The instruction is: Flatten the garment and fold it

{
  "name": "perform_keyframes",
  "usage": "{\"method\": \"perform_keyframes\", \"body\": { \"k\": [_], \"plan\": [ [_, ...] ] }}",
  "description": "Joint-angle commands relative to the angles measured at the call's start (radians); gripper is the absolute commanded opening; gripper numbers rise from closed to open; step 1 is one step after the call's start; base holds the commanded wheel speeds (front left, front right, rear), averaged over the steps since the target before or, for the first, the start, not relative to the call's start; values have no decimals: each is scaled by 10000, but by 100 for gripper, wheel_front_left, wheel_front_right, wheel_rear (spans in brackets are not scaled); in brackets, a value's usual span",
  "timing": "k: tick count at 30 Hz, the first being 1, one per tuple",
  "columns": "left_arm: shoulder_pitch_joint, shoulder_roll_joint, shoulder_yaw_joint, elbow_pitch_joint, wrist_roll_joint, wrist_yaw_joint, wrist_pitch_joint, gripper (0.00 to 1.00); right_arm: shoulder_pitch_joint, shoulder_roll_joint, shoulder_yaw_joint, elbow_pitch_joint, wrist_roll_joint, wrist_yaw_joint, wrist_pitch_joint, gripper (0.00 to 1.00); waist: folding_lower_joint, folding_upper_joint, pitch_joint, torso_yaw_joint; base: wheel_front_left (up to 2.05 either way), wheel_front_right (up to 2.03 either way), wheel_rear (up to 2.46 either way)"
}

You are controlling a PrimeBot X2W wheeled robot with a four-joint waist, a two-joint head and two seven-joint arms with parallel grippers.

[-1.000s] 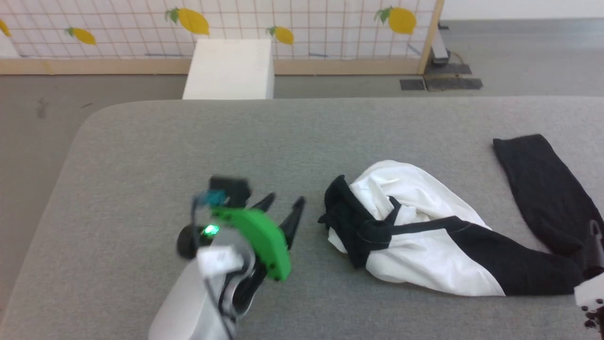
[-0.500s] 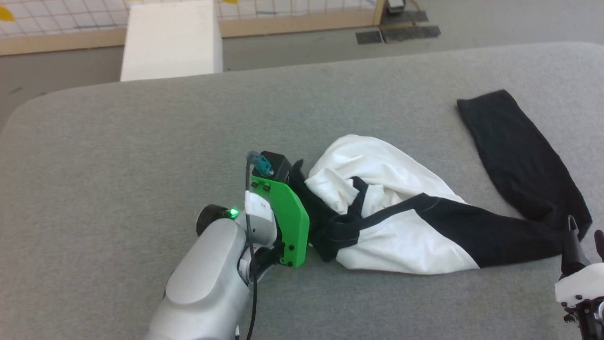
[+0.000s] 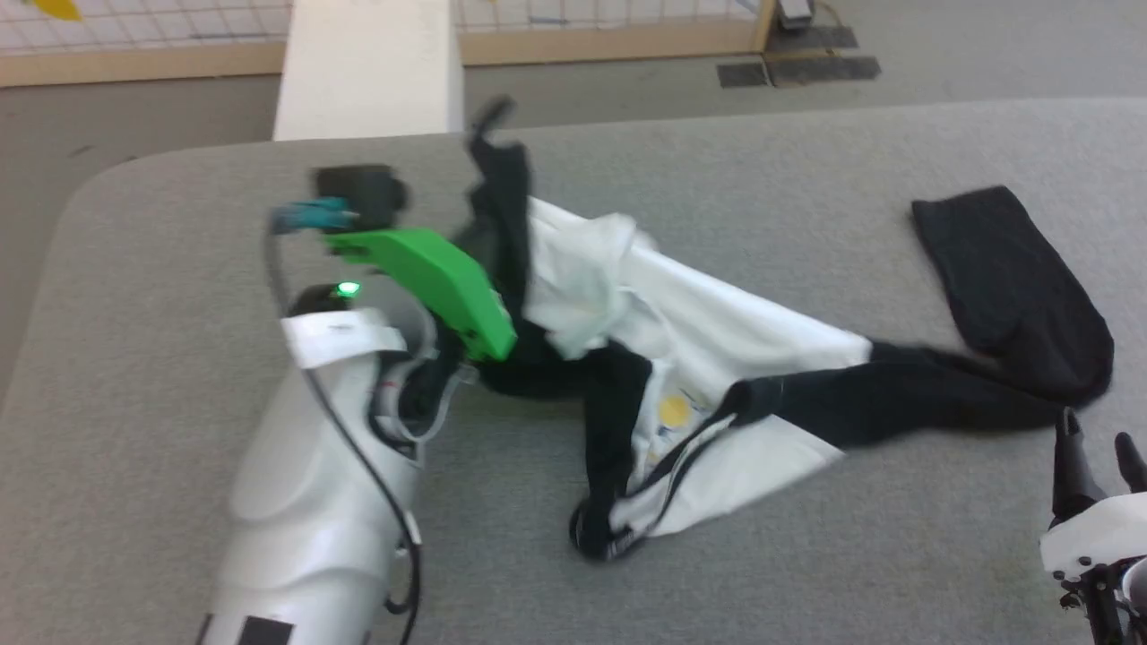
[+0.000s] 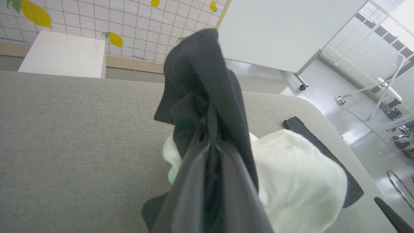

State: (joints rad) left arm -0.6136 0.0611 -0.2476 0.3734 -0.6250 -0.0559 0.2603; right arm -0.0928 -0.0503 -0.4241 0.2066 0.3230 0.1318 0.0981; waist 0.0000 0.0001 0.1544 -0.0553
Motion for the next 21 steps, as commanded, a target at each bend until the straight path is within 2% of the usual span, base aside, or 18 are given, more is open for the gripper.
{"method": "perform_keyframes", "body": {
  "k": [1,4,8,11,12,17,21],
  "plan": [
    [66,174,255,-137,-155,181,-188,0,-78,1,34,19,-93,-11,47,100,0,-1,-445,499,0,0,0],
    [619,572,830,-312,-145,659,-562,0,-39,1,90,-17,-125,-11,71,100,0,-1,-627,828,0,0,0],
    [1709,1110,1460,146,-112,1330,-762,0,44,1,146,-44,-112,-11,158,100,0,-1,-789,1267,0,0,0],
    [2249,1166,1717,674,-316,1516,-730,0,73,1,210,-51,-95,-11,246,100,0,-1,-817,1460,0,0,0],
    [2363,1136,1786,795,-388,1549,-771,100,76,1,246,-46,-87,-11,258,100,0,-1,-826,1499,0,0,0],
    [2591,1156,2027,813,-547,1417,-1283,100,102,1,358,-17,-50,-11,272,100,0,-1,-913,1573,0,0,0],
    [3198,1572,2417,-144,-80,1435,-2856,100,135,1,505,0,-21,-11,281,100,0,-1,-1044,1444,0,0,0]
  ]
}}
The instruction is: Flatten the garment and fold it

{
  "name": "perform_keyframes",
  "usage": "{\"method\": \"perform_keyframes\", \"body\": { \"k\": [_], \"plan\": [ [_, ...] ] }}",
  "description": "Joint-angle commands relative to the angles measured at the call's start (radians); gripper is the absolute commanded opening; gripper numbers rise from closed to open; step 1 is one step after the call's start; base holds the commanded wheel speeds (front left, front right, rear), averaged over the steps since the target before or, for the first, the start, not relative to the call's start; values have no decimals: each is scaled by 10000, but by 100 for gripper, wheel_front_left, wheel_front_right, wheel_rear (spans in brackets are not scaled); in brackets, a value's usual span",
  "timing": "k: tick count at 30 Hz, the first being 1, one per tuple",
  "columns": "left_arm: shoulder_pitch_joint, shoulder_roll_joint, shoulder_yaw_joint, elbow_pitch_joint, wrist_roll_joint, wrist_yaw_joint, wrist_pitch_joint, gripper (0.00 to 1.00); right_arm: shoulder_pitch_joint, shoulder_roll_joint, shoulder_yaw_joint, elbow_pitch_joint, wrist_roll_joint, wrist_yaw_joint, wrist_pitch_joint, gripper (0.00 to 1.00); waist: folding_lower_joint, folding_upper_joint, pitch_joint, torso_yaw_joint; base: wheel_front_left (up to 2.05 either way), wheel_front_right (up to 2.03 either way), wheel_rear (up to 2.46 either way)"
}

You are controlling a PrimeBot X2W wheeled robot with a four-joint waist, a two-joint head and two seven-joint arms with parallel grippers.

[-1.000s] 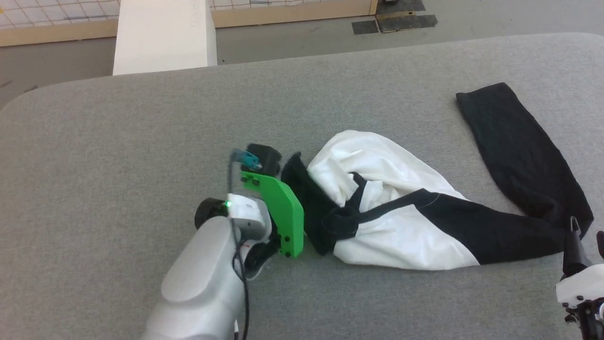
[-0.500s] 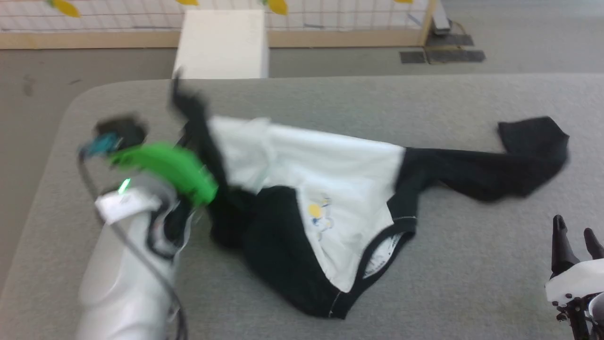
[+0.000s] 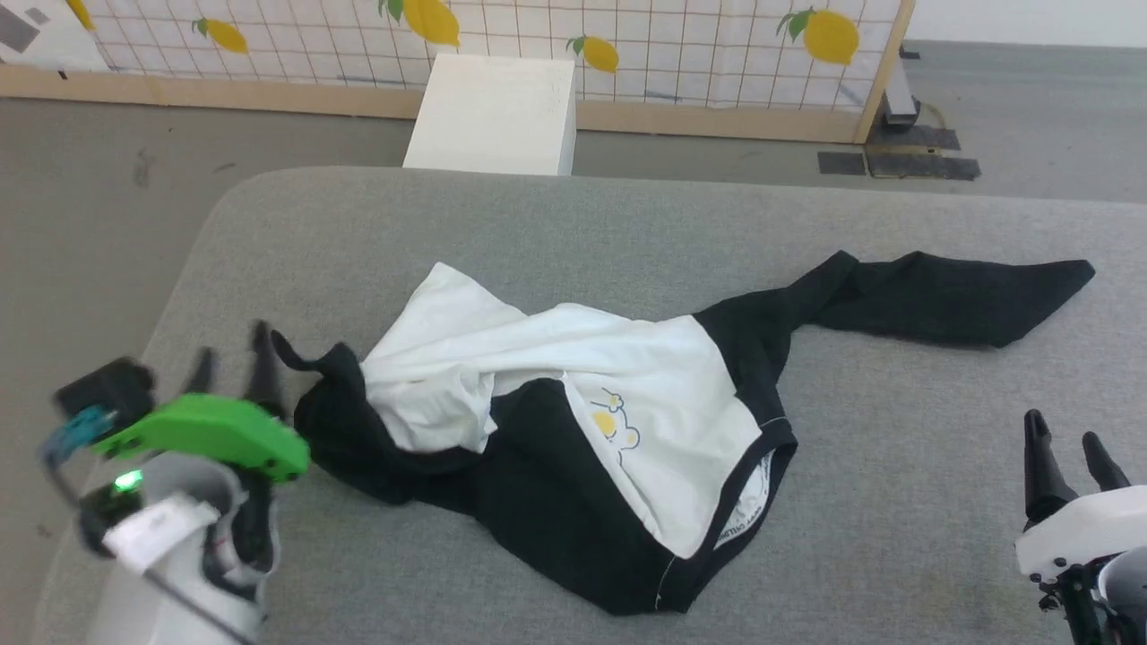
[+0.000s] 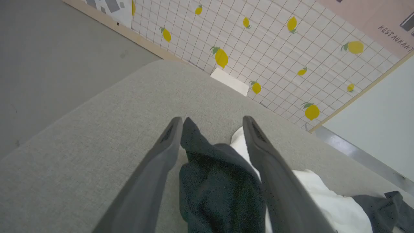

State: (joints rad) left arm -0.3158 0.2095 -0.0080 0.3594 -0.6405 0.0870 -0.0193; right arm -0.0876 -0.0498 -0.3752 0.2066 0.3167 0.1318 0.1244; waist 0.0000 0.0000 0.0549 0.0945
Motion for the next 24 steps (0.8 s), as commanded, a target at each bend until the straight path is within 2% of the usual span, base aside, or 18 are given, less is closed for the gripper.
{"method": "perform_keyframes", "body": {
  "k": [1,5,8,14,16,24],
  "plan": [
    [533,215,94,-321,335,82,-590,100,141,-5,52,-16,62,-11,-11,100,0,0,-63,-79,0,0,0],
    [1978,265,341,-1285,1076,425,-2073,100,363,-5,151,22,153,-11,-26,100,0,0,-89,-124,0,0,0],
    [2841,70,518,-2033,1794,576,-2395,100,393,-5,338,106,141,-11,110,100,0,0,-10,-107,0,0,0],
    [3819,-1020,1144,-4450,3511,73,-2421,100,-533,-5,886,452,-61,-11,1041,100,0,0,351,39,0,0,0],
    [3857,-1314,1301,-4789,3900,-191,-2422,100,-1723,-5,1331,871,-526,-11,1738,100,0,0,666,97,0,0,0],
    [3100,-1547,1143,-5018,4464,-860,-2424,100,-5410,-5,2036,3221,-2583,-11,4218,100,0,0,1793,624,0,0,0]
  ]
}}
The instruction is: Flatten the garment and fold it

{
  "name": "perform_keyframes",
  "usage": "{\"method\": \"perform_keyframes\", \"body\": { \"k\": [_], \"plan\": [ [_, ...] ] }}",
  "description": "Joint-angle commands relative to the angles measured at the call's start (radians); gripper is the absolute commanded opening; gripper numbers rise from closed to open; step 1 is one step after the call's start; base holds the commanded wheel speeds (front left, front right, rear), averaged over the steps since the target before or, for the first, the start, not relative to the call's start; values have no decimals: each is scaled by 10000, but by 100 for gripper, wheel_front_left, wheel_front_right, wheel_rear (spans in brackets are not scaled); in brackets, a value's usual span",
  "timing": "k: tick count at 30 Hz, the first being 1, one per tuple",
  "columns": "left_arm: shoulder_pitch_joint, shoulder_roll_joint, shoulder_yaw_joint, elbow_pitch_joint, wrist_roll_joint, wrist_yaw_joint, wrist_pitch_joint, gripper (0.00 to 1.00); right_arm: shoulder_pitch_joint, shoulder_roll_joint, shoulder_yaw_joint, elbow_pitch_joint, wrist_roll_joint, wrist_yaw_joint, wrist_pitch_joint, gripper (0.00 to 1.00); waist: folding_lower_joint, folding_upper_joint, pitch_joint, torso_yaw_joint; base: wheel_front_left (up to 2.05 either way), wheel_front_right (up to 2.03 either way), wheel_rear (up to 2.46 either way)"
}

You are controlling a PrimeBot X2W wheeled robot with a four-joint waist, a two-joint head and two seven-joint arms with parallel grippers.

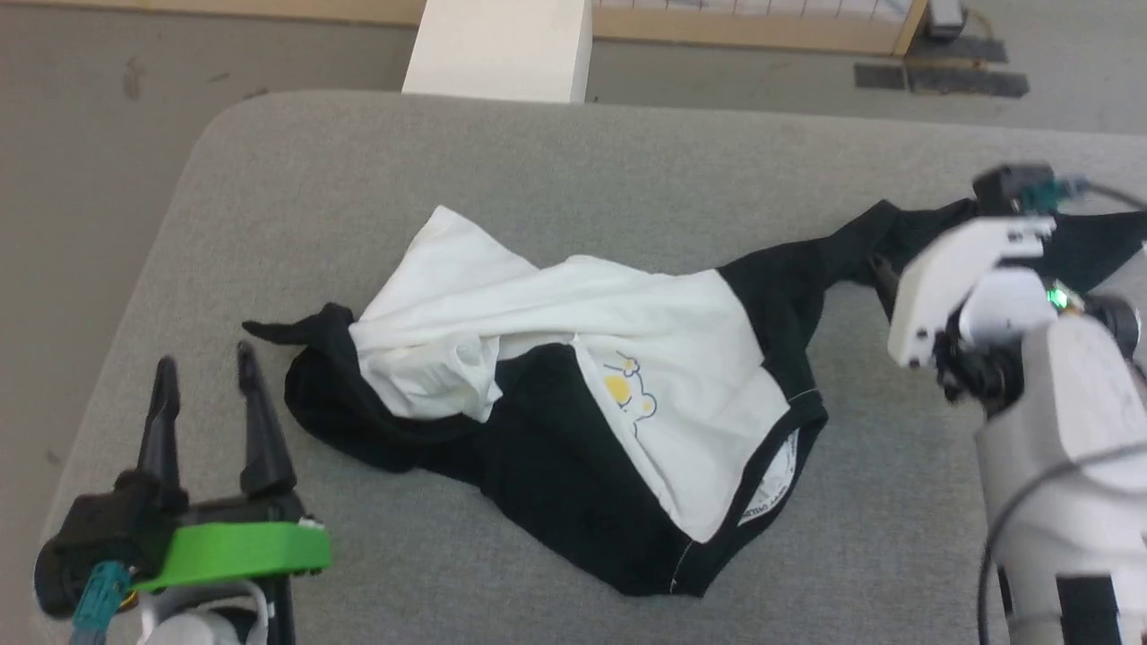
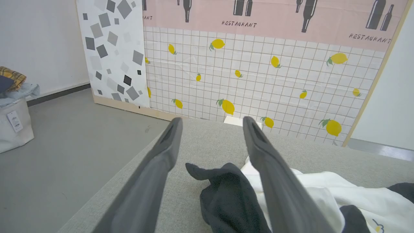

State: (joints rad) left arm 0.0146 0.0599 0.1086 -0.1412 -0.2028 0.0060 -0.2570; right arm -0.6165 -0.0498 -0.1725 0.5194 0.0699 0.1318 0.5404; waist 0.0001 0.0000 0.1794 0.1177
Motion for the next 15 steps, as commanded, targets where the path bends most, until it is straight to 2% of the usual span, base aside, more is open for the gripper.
{"method": "perform_keyframes", "body": {
  "k": [1,6,8,10,11,12,13,15],
  "plan": [
    [-297,-60,-110,20,140,-113,-46,100,-452,-5,-15,322,-375,-11,267,100,-1,0,711,519,0,0,0],
    [-759,-86,-495,242,403,-275,-46,100,-1689,-5,-10,1374,-1793,-11,1173,100,-1,0,1430,1037,0,0,0],
    [-1008,-92,-657,327,407,-241,-46,100,-2109,-5,-83,1974,-2718,-11,1596,100,-1,0,1781,1271,0,0,0],
    [-1073,-93,-732,358,379,-195,-47,100,-2205,-5,-183,2345,-3019,-11,1793,100,-1,0,1845,1321,0,0,0],
    [-1085,-94,-761,374,370,-171,-47,100,-2241,-5,-281,2556,-3087,-11,1896,87,-1,0,1839,1326,0,0,0],
    [-1083,-94,-769,389,374,-152,-47,100,-2262,-5,-328,2673,-3108,-11,1912,39,-1,0,1807,1307,0,0,0],
    [-1072,-94,-770,412,383,-127,-47,100,-2298,-5,-371,2753,-3094,-11,1790,0,-1,0,1759,1267,0,0,0],
    [-1072,-95,-794,477,400,-107,-47,100,-2332,-5,-488,2802,-2993,-11,1428,0,-1,0,1596,1185,0,0,0]
  ]
}}
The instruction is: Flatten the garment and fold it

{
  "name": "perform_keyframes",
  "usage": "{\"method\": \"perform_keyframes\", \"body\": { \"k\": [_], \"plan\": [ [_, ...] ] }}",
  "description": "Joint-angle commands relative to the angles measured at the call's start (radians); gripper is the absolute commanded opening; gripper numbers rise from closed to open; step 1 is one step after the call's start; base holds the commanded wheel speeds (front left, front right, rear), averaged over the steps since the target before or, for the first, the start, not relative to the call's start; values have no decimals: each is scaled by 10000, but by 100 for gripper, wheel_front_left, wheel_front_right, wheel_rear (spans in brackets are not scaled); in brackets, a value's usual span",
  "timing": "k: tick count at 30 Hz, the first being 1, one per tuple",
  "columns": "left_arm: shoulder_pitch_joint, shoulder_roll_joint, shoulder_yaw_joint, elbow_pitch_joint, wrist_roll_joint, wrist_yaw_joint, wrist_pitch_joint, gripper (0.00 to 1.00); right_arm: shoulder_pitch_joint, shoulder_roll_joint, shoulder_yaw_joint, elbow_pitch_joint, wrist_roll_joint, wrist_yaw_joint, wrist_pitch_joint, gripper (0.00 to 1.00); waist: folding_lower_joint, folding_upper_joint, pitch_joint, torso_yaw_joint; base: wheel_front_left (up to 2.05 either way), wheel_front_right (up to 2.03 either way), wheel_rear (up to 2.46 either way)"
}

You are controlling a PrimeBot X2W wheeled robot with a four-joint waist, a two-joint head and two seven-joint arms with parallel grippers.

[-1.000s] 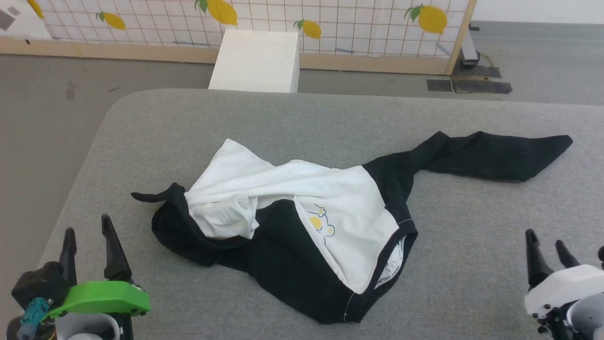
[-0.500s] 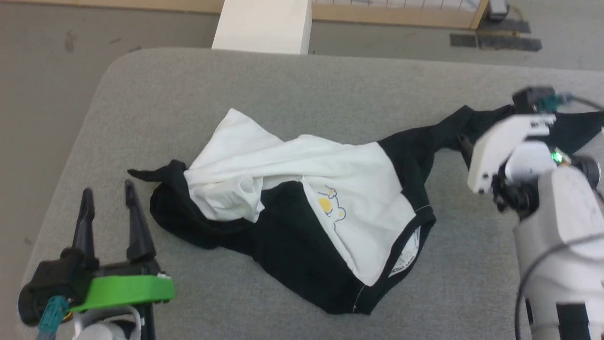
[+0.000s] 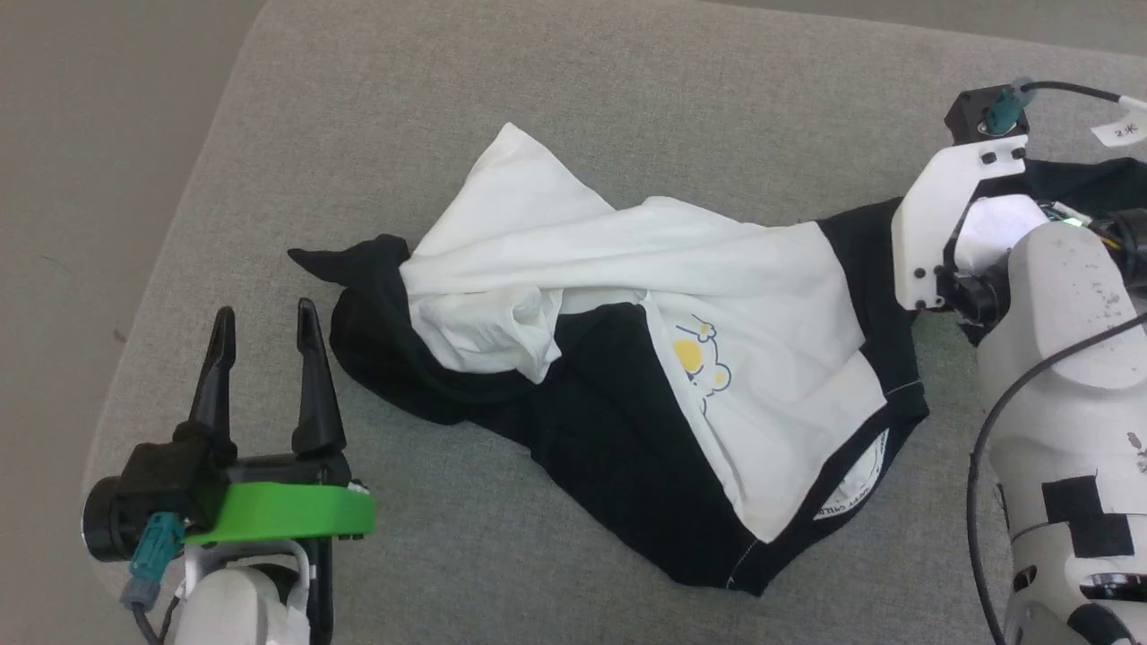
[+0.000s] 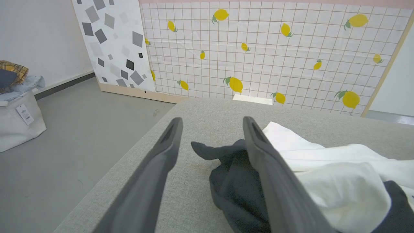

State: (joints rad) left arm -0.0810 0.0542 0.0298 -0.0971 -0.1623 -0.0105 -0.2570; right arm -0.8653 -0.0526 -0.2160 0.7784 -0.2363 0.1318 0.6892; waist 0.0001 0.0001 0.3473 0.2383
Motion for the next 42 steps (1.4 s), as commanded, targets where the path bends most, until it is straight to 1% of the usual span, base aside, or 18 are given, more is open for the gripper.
{"method": "perform_keyframes", "body": {
  "k": [1,5,8,10,12,15,17,20,22,24,25,29,31,34,38,42],
  "plan": [
    [-112,-38,-33,77,4,52,-47,100,171,24,-136,149,239,-11,-288,0,-1,-1,-206,-55,0,0,0],
    [-65,-38,-84,196,34,35,-47,100,510,-28,-661,-509,1008,-11,-1343,0,-1,-1,-780,-304,0,0,0],
    [96,-38,-57,291,37,30,-47,100,1249,-249,-1109,-1566,1706,-11,-1886,0,-1,-1,-1281,-591,0,0,0],
    [244,-38,-8,339,35,19,-47,100,1954,-478,-1557,-2468,2206,-11,-1971,0,-1,-1,-1569,-830,0,0,0],
    [396,-38,37,366,20,-10,-47,100,2822,-634,-2129,-3465,2558,-11,-1791,0,-1,-1,-1792,-1065,0,0,0],
    [538,-39,7,380,-10,-86,-47,100,4128,-727,-3487,-4780,2867,-11,-1311,0,-1,-1,-1989,-1308,0,0,0],
    [581,-39,-7,392,-14,-115,-47,100,4944,-669,-4476,-5492,2881,-11,-1000,0,-1,-1,-2062,-1418,0,0,0],
    [619,-39,17,424,-22,-129,-47,100,5872,-329,-5729,-6293,2960,-11,-654,0,-1,-1,-2164,-1548,0,0,0],
    [695,-39,62,439,-26,-118,-47,100,6339,-149,-6050,-6529,3027,-11,-441,0,-1,-1,-2241,-1640,0,0,0],
    [800,-39,109,469,-30,-123,-47,100,6619,-43,-5970,-6696,3311,-11,-434,1,-1,-1,-2305,-1739,0,0,0],
    [866,-39,143,502,-29,-129,-47,100,6702,-13,-5795,-6799,3551,-11,-620,100,-1,-1,-2353,-1808,0,0,0],
    [985,-39,59,659,-118,-214,-47,100,6899,17,-5372,-6944,4574,-11,-1817,100,-1,-1,-2473,-1954,0,0,0],
    [908,-39,-175,880,-191,-397,-47,100,7016,20,-5190,-6908,4833,-11,-2360,100,-1,-1,-2508,-1977,0,0,0],
    [719,-39,-735,1506,-545,-603,80,100,7201,21,-4881,-6823,4967,-11,-2794,100,-1,-1,-2542,-2040,0,0,0],
    [3,-39,-1878,2085,-1005,-913,998,100,7221,22,-4686,-6691,4874,-11,-2926,100,-1,-1,-2503,-2086,0,0,0],
    [-1273,-39,-2852,2614,-1470,-1079,2224,100,7057,23,-4517,-6564,4740,-11,-2865,100,-1,-1,-2318,-2171,0,0,0]
  ]
}}
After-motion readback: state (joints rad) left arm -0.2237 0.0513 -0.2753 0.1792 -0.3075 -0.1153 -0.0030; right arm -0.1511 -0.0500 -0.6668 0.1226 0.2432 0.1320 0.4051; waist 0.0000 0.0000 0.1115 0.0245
